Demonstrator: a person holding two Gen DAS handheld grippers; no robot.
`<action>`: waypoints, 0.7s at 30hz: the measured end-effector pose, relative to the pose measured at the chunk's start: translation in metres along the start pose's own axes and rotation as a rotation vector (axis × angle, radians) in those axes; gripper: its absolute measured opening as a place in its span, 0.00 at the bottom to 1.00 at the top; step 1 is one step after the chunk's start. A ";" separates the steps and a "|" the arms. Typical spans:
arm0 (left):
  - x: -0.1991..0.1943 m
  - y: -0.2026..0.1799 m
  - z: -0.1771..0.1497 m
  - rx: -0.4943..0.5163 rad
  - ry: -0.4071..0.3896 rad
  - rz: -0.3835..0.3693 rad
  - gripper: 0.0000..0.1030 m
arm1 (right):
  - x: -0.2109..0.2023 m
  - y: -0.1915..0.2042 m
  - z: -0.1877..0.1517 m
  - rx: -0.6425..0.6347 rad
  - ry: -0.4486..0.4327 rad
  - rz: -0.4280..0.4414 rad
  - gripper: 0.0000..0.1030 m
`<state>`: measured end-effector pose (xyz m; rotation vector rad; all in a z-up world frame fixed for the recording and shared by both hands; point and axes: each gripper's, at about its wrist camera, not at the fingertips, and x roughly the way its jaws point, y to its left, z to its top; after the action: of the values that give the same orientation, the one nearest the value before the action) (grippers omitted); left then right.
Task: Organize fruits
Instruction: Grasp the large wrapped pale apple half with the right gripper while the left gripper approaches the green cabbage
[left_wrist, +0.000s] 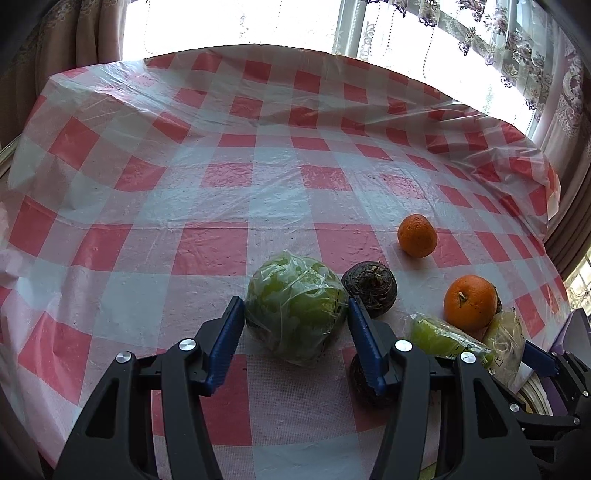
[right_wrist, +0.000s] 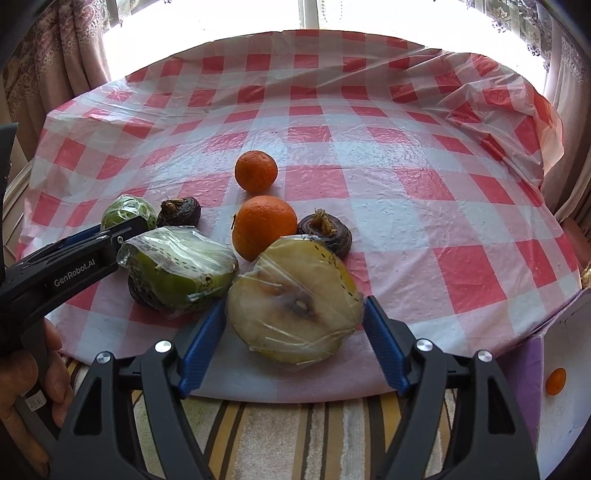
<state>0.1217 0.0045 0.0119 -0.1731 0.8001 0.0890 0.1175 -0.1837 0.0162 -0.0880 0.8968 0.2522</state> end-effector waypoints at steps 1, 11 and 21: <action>0.000 0.000 0.000 0.000 0.000 0.000 0.54 | 0.000 0.000 0.000 -0.001 -0.001 -0.001 0.73; -0.001 0.000 0.000 0.000 -0.006 -0.001 0.54 | 0.003 -0.005 0.000 0.031 0.010 0.033 0.70; -0.008 -0.002 0.000 0.001 -0.036 0.000 0.54 | -0.002 -0.011 -0.002 0.058 -0.013 0.068 0.62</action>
<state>0.1162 0.0029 0.0180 -0.1698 0.7640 0.0910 0.1174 -0.1948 0.0161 -0.0025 0.8946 0.2891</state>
